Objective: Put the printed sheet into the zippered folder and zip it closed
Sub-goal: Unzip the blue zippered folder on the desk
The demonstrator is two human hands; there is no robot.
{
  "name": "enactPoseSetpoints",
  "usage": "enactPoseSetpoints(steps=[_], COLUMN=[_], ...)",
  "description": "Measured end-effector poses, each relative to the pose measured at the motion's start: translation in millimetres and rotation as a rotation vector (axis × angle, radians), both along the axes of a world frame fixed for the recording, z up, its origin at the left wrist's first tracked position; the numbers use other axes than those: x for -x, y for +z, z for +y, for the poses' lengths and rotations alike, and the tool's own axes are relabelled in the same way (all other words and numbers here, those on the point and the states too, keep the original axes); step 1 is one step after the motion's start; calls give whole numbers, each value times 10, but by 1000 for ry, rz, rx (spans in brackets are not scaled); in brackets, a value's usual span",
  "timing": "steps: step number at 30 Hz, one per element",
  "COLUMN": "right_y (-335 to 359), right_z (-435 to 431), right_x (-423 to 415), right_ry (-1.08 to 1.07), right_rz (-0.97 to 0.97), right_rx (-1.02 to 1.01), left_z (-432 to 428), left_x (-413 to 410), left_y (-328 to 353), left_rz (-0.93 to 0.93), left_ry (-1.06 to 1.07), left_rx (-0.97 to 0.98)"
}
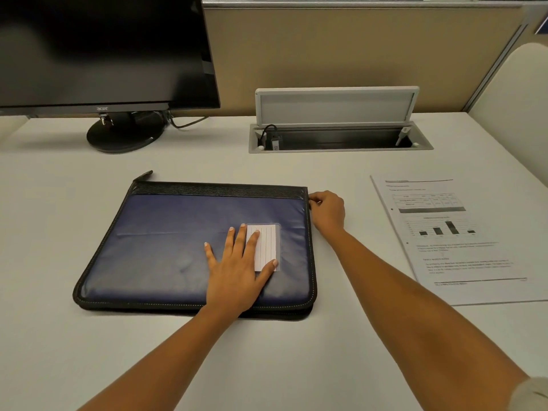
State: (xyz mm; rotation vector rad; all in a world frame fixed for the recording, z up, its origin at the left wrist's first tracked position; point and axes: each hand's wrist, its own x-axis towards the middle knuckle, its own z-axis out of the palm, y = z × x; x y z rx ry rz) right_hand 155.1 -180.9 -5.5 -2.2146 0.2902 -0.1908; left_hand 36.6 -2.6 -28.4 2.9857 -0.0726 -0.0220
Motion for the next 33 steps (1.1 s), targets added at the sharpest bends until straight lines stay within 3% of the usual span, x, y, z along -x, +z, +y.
enactPoseSetpoints(steps=[33], right_y=[-105], right_z=[-238], right_x=[1369], right_ry=[224], right_rz=[8], right_rx=[10], left_z=[-12], left_x=[-17], left_y=[5], left_rz=[-28], left_ry=[4], left_rx=[-2])
